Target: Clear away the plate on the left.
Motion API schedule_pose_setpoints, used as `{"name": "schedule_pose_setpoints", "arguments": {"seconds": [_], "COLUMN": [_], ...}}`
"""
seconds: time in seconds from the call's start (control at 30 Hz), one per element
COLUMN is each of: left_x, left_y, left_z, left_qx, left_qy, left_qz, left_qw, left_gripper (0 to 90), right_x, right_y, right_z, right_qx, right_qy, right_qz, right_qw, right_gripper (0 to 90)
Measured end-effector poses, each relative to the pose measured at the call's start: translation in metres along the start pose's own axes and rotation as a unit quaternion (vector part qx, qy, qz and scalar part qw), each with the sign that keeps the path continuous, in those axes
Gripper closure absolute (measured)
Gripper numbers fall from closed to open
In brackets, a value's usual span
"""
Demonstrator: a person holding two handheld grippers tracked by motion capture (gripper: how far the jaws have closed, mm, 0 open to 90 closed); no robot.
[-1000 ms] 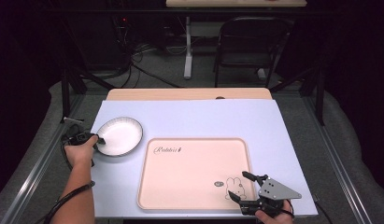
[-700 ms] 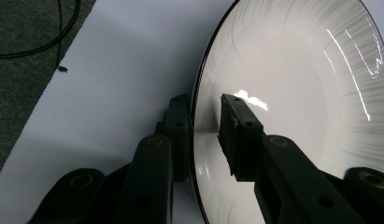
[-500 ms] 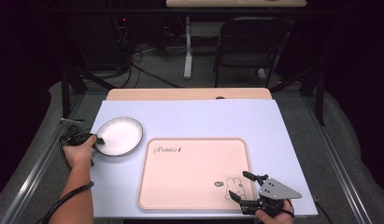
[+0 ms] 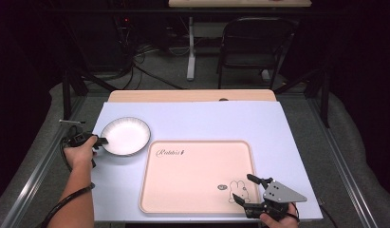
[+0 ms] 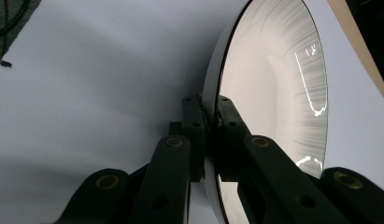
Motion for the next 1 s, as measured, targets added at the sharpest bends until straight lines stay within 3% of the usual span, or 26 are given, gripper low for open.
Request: {"name": "schedule_pose_setpoints", "arguments": {"seconds": [0.27, 0.47, 0.67, 1.0], "left_x": [-0.005, -0.009, -0.013, -0.036], "left_y": [-0.018, -0.034, -0.040, -0.042], "left_z": [0.002, 0.003, 0.005, 0.010], "left_qx": [0.033, 0.065, 0.080, 0.082], "left_qy": [-0.013, -0.027, -0.034, -0.054], "left_qz": [0.030, 0.059, 0.067, 0.066], "left_qw": [0.9989, 0.9958, 0.9939, 0.9929], "left_gripper": [84.7, 84.6, 84.2, 83.3], "right_x": [0.000, 0.000, 0.000, -0.001], "right_y": [0.000, -0.001, -0.001, -0.001], "right_z": [0.000, 0.000, 0.000, 0.000], "right_qx": [0.001, 0.003, 0.003, 0.003], "right_qy": [0.001, 0.000, 0.000, 0.001], "right_qz": [0.000, -0.001, -0.001, -0.002], "right_qw": [1.0000, 1.0000, 1.0000, 1.0000], "right_gripper": [20.2, 20.3, 20.2, 20.3]}}
Point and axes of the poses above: each handheld gripper's, and its own axes: x roughly forward along the jaws, z roughly out of its top, y roughly to its left, the point moved 2 cm from there along x, roughly forward along the jaws, and after that the axes turned 1 degree about z, right-handed, at the moved point
